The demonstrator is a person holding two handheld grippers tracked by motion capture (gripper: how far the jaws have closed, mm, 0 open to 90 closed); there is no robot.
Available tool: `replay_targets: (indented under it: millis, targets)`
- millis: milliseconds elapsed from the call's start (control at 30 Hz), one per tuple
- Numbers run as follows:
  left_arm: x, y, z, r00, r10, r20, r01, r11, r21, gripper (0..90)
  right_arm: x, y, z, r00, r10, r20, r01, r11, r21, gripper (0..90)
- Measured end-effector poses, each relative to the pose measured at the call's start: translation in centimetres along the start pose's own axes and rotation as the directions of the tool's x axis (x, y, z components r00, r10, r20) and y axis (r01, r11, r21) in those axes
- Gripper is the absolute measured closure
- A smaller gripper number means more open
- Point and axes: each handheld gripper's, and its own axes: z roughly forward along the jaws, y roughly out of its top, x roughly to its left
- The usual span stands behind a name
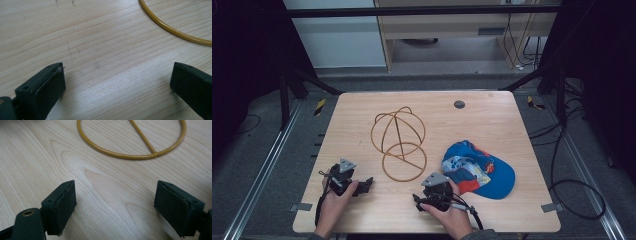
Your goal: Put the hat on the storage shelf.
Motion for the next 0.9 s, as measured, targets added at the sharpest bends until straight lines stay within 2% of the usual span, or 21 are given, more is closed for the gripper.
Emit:
replay_targets:
  millis: [333, 367, 400, 433, 500, 567, 600, 633, 733, 767, 800, 833, 867, 900]
  targets:
    - [0.0, -0.1, -0.1, 1.0000, 0.002, -0.003, -0.002, 1.0000, 0.001, 0.0, -0.1, 0.5, 0.5, 0.9999, -0.010, -0.002, 0.010, 1.000, 0.004, 16.3]
    - [0.0, -0.1, -0.1, 1.0000, 0.001, -0.003, -0.001, 1.0000, 0.002, 0.0, -0.1, 0.6, 0.4, 0.9998, -0.016, -0.006, 0.017, 1.000, 0.020, 16.5]
    - [0.0, -0.1, -0.1, 1.0000, 0.000, -0.002, 0.000, 1.0000, 0.001, 0.0, -0.1, 1.1, -0.1, 0.9988, -0.049, -0.005, 0.049, 0.997, 0.056, 16.0]
    - [0.0, -0.1, -0.1, 1.0000, 0.000, -0.002, 0.000, 1.0000, 0.001, 0.0, -0.1, 1.1, -0.1, 0.9988, -0.049, -0.005, 0.049, 0.997, 0.056, 16.0]
    - [0.0, -0.1, -0.1, 1.0000, 0.000, -0.003, 0.000, 1.0000, 0.001, 0.0, 0.0, 1.8, -1.4, 0.9939, -0.110, 0.003, 0.110, 0.992, 0.055, 18.1]
    - [-0.1, -0.1, -0.1, 1.0000, 0.000, -0.004, 0.000, 1.0000, 0.001, 0.0, -0.2, 2.7, -2.9, 0.9897, -0.143, 0.002, 0.143, 0.989, 0.041, 17.4]
    - [-0.1, -0.2, -0.2, 1.0000, 0.003, -0.003, -0.003, 1.0000, 0.004, 0.0, -0.8, 3.5, -4.3, 0.9874, -0.158, 0.005, 0.158, 0.987, 0.038, 16.0]
    - [-0.1, -0.2, -0.2, 1.0000, 0.003, -0.003, -0.003, 1.0000, 0.004, 0.0, -0.8, 3.5, -4.3, 0.9874, -0.158, 0.005, 0.158, 0.987, 0.038, 16.0]
    - [-0.1, -0.3, -0.3, 1.0000, 0.002, -0.003, -0.002, 1.0000, 0.004, 0.0, -2.7, 5.0, -7.1, 0.9883, -0.152, 0.000, 0.152, 0.988, 0.033, 11.0]
    - [-0.1, -0.3, -0.3, 1.0000, 0.002, -0.003, -0.002, 1.0000, 0.004, 0.0, -2.7, 5.0, -7.1, 0.9883, -0.152, 0.000, 0.152, 0.988, 0.033, 11.0]
    - [-0.1, -0.3, -0.3, 1.0000, 0.003, -0.001, -0.003, 1.0000, 0.004, 0.0, -3.8, 5.6, -8.5, 0.9878, -0.155, 0.016, 0.154, 0.987, 0.056, 8.4]
    - [-0.1, -0.3, -0.3, 1.0000, 0.005, 0.000, -0.005, 1.0000, 0.004, 0.0, -3.8, 5.6, -8.5, 0.9878, -0.155, 0.016, 0.154, 0.987, 0.056, 8.4]
    - [-0.1, -0.3, -0.3, 1.0000, 0.006, 0.000, -0.006, 1.0000, 0.004, 0.0, -4.4, 5.9, -9.2, 0.9887, -0.149, 0.013, 0.148, 0.987, 0.066, 8.0]
    - [-0.1, -0.3, -0.3, 1.0000, 0.005, 0.001, -0.005, 1.0000, 0.004, 0.0, -5.3, 6.3, -10.7, 0.9877, -0.156, 0.016, 0.154, 0.986, 0.069, 8.4]
